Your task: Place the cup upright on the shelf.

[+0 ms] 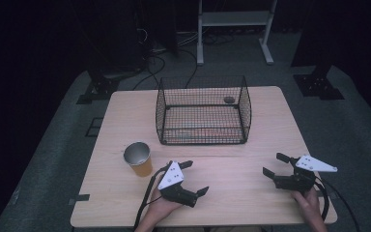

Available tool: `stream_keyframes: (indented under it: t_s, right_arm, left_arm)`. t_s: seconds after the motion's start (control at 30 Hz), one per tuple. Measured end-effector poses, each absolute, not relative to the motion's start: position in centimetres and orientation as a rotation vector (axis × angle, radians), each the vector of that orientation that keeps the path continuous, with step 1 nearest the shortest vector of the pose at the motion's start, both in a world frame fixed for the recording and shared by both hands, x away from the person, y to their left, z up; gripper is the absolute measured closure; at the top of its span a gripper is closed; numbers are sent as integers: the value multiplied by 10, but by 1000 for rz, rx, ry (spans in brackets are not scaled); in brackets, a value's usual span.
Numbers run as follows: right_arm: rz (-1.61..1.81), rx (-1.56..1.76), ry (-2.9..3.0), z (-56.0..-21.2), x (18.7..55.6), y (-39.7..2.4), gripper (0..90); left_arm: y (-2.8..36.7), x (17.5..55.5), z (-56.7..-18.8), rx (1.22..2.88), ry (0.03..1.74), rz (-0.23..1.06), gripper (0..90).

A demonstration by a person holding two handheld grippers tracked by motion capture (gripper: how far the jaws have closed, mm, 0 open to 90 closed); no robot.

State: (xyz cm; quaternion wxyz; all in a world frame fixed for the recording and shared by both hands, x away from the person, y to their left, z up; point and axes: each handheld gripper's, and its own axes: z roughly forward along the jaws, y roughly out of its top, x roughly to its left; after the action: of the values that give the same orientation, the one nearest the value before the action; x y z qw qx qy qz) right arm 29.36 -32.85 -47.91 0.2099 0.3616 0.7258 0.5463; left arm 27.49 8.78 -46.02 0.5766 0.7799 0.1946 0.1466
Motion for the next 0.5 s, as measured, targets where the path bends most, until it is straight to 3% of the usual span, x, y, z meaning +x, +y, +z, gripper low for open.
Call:
stream_keyframes:
  t_s: [0.5]
  right_arm:
    - [1502, 1013, 2015, -479, 293, -328, 128]
  left_arm:
    - [97, 269, -447, 1811, 436, 355, 25]
